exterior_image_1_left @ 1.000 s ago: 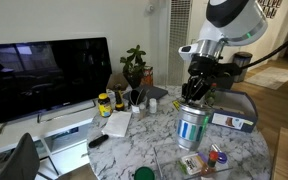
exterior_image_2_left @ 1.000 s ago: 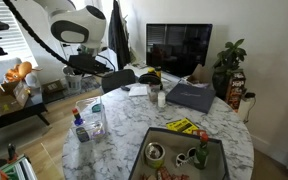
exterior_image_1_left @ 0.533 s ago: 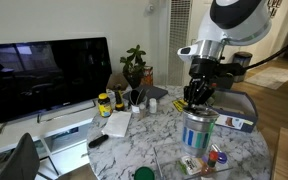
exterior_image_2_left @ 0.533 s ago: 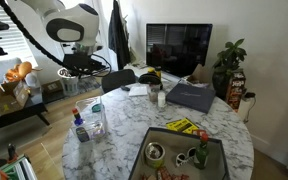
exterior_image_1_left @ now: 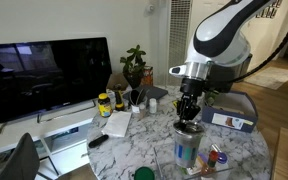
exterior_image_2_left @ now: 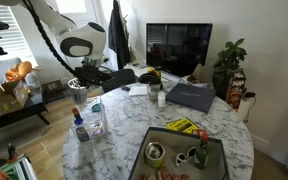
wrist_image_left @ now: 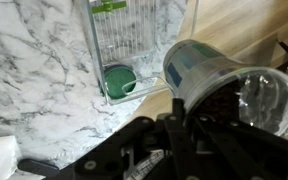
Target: Put the silver cup in the clear box
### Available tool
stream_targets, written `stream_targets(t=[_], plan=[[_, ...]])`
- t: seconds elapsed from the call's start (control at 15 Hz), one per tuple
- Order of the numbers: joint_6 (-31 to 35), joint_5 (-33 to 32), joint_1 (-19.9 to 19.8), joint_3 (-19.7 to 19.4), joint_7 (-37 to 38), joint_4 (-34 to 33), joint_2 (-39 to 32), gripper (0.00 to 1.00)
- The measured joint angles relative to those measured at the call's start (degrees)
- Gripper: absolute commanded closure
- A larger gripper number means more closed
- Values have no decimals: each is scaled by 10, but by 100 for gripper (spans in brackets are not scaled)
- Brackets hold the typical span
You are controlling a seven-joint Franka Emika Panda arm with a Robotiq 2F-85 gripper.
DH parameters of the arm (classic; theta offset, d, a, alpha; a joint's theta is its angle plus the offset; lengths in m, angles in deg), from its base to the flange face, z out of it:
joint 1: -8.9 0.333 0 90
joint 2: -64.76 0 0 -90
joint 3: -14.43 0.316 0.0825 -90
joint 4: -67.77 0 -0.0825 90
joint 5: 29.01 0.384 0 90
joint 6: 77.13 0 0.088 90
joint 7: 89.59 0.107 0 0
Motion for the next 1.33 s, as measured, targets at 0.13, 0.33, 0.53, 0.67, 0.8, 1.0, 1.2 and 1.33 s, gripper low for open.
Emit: stream_targets(t=[0.13, 0.33, 0.53, 0.67, 0.8, 1.0, 1.2, 1.33], plan=[[22, -5, 3, -2, 0, -15, -35, 99], [49, -13, 6, -2, 0, -38, -77, 99], [73, -34, 7, -2, 4, -56, -110, 99], [85, -54, 7, -2, 14, -64, -128, 99], [94, -73, 7, -2, 26, -72, -144, 99], [104, -90, 7, 3, 36, -81, -161, 99], [117, -111, 8, 10, 50, -89, -173, 99], [130, -134, 8, 13, 63, -91, -179, 99]])
